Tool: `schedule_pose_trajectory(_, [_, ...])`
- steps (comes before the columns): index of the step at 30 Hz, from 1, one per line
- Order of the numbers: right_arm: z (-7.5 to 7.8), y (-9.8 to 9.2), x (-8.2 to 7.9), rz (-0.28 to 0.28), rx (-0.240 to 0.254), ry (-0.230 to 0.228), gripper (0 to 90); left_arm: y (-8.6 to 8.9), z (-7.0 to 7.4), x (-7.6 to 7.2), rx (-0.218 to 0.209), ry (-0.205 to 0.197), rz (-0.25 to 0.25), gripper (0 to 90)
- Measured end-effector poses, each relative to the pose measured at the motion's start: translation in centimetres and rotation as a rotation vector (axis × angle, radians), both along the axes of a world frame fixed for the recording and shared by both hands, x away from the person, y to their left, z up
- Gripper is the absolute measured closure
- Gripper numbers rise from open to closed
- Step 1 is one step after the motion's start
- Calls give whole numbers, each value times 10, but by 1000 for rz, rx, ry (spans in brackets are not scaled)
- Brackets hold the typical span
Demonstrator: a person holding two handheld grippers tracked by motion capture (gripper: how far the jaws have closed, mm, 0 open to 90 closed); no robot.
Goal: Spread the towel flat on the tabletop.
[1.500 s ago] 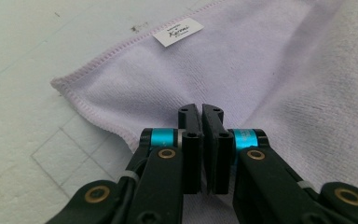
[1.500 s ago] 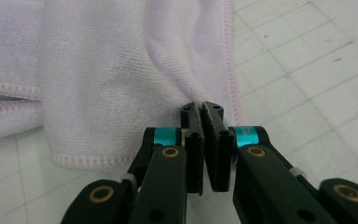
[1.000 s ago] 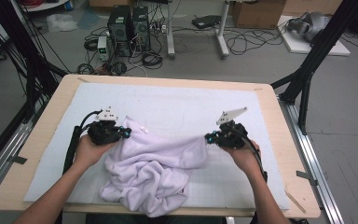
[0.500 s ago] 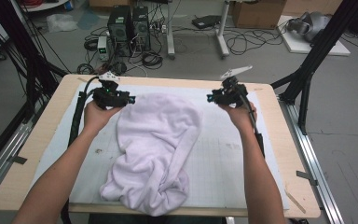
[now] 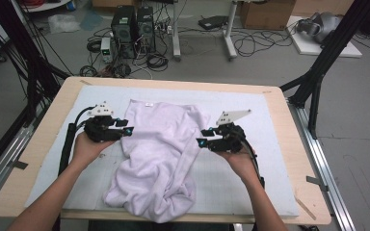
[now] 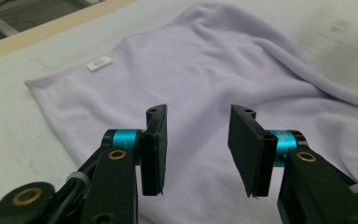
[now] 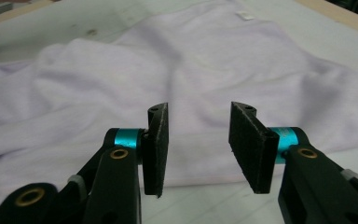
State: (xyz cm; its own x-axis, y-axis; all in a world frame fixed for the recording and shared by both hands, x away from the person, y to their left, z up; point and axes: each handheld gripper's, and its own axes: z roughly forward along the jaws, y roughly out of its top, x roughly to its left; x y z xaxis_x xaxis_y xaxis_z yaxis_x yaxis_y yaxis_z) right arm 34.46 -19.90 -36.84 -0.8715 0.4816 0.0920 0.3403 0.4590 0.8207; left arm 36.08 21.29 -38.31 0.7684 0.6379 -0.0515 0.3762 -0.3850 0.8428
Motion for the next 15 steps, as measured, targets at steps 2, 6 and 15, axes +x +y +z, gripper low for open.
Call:
schedule_pose_trajectory(2, [-3,5,-15,37,5,0,555,2,-2,-12,4,7,-29,554])
schedule_pose_trajectory(6, [-15,17,-39,85,1,0,524,3,-11,-37,-14,24,-79,519])
schedule_pose_trajectory(15, [-44,66,-63,220,-53,44,480,-7,-38,-64,33,92,-219,604])
